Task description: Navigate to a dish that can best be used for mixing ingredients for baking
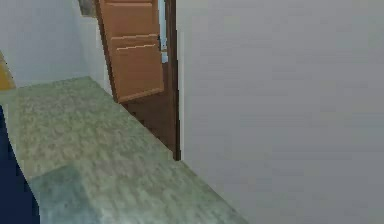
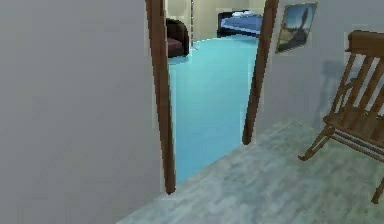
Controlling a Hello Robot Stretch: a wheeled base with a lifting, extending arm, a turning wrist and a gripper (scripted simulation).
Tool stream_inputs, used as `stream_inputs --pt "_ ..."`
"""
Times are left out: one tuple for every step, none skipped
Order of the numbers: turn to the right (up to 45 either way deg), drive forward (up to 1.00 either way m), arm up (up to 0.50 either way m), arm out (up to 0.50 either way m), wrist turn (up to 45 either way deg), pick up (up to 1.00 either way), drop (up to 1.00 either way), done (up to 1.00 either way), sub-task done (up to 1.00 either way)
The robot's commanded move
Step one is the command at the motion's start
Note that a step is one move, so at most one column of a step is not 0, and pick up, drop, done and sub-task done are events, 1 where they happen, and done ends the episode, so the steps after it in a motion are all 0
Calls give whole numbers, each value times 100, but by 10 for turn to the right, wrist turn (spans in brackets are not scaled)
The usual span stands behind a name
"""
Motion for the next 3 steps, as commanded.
stream_inputs --pt "0 55 0 0 0 0 0 0 0" --pt "-360 0 0 0 0 0 0 0 0" --pt "0 100 0 0 0 0 0 0 0"
